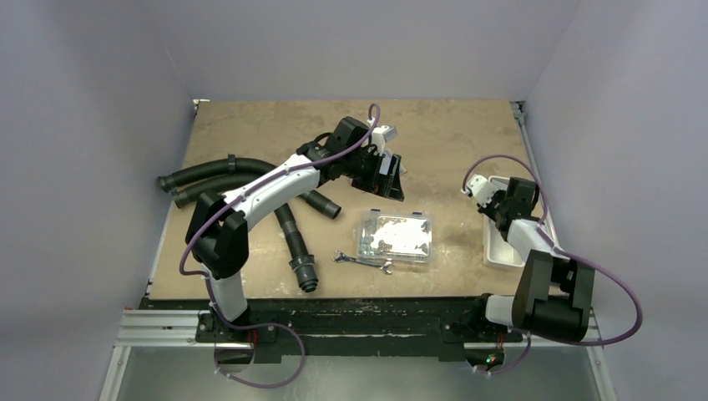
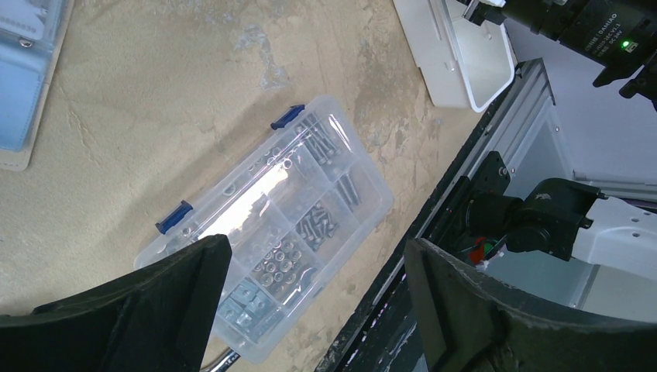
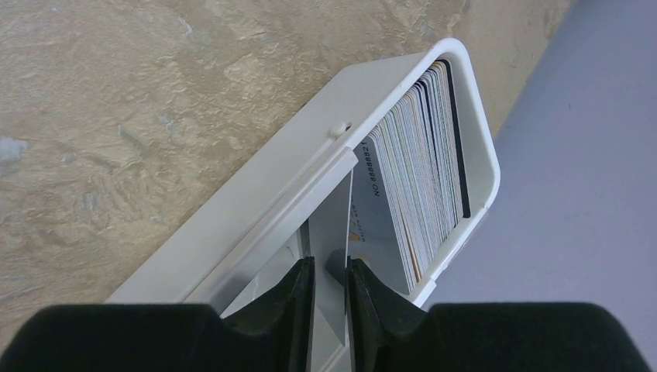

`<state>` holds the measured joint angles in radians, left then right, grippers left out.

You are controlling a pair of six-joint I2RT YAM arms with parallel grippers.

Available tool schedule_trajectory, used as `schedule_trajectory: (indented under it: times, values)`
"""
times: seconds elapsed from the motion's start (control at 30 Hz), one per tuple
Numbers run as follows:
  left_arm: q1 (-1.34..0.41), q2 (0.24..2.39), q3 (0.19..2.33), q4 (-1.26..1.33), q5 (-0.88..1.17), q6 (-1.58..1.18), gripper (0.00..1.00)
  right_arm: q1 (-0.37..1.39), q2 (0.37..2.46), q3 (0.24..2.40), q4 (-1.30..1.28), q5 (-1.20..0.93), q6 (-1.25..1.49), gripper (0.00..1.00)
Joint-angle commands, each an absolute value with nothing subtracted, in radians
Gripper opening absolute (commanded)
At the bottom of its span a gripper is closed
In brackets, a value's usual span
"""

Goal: Put the credit cards into the card holder
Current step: Pick up the credit card from the storage box.

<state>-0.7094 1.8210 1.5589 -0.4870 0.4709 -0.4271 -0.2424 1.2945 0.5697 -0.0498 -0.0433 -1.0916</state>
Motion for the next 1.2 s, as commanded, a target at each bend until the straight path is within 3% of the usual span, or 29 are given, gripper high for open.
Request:
schedule_trajectory:
  times: [0.0, 0.17, 0.3, 0.57, 0.73, 0.83, 0.93, 1.07, 1.17]
  values:
    - [-0.715, 1.798, 1.559, -0.46, 0.49, -0.421, 0.89, -0.236, 1.33, 0.577, -0.045, -0.048, -1.055, 0.25]
    - [-0.716, 1.797, 1.559, -0.462, 0.485, -0.417, 0.89, -0.236, 1.326, 0.589, -0.037, -0.046, -1.047, 0.07]
    - [-0.715, 1.798, 1.56, -0.46, 0.488, -0.419, 0.89, -0.235, 1.289, 0.6, -0.054, -0.042, -1.047, 0.0]
    - [-0.716, 1.797, 1.557, -0.456, 0.496, -0.423, 0.89, -0.236, 1.12, 0.573, -0.058, -0.058, -0.998, 0.0]
    - [-0.715, 1.797, 1.561, -0.463, 0.47, -0.422, 0.9, -0.229, 0.974, 0.588, -0.01, -0.021, -0.829, 0.0]
    - [-0.715, 1.792, 1.564, -0.469, 0.451, -0.418, 0.9, -0.167, 0.913, 0.632, 0.088, 0.115, -0.555, 0.0]
    - [-0.703, 1.791, 1.57, -0.471, 0.441, -0.423, 0.89, -0.05, 0.963, 0.792, -0.013, 0.16, -0.199, 0.0]
    - [-0.667, 1.781, 1.558, -0.444, 0.45, -0.442, 0.89, 0.12, 1.172, 1.063, -0.309, 0.093, 0.196, 0.0]
    - [-0.634, 1.776, 1.559, -0.425, 0.481, -0.455, 0.89, 0.189, 1.307, 1.164, -0.411, -0.094, 0.337, 0.0]
